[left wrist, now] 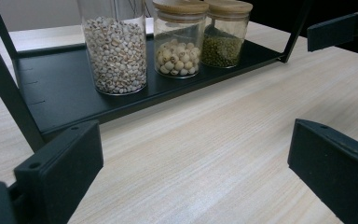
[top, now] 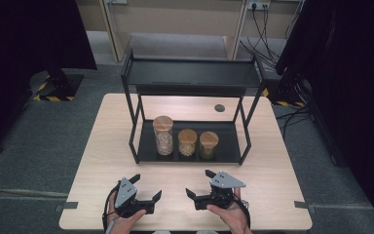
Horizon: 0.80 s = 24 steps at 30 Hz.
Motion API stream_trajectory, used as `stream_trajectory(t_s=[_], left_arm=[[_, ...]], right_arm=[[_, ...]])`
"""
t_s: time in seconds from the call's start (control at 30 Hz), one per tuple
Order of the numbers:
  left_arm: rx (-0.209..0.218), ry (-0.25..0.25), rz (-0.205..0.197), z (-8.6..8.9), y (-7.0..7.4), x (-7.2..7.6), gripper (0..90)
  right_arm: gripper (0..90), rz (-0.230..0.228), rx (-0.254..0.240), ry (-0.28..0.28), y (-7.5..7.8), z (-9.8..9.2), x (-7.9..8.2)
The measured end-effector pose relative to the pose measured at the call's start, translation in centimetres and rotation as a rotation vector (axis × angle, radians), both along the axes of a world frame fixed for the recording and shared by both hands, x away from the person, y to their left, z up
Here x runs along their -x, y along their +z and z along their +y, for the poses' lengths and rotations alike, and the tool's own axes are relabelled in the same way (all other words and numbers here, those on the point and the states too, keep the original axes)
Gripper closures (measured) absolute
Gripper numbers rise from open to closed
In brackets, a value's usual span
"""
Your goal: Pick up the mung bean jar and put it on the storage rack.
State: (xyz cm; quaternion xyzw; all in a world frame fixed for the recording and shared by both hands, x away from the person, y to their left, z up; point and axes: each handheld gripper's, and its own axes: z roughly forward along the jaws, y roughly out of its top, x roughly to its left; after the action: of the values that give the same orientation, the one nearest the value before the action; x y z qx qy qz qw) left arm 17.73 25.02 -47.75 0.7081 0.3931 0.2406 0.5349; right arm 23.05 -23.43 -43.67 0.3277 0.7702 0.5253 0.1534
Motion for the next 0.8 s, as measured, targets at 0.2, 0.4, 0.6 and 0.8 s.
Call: stream_trajectory(t_s=[0.2,0.4,0.6,0.8], left_arm=[[0.000,-0.001,0.000,0.00,-0.02,0.00,2.6],[-0.001,0.000,0.002,-0.05,-0.04,-0.03,2.6],[0.000,0.001,0.000,0.00,-0.02,0.00,2.7],[0.000,0.003,-0.001,-0.01,0.00,0.02,2.7]], right_arm=[[3.2,0.001,0.002,0.001,-0.03,0.08,-0.01],[3.2,0.002,0.000,-0.004,-0.04,-0.04,0.00],[3.2,0.003,0.000,-0.006,-0.04,-0.07,0.01],[3.2,0.000,-0.002,-0.013,0.04,-0.22,0.01]])
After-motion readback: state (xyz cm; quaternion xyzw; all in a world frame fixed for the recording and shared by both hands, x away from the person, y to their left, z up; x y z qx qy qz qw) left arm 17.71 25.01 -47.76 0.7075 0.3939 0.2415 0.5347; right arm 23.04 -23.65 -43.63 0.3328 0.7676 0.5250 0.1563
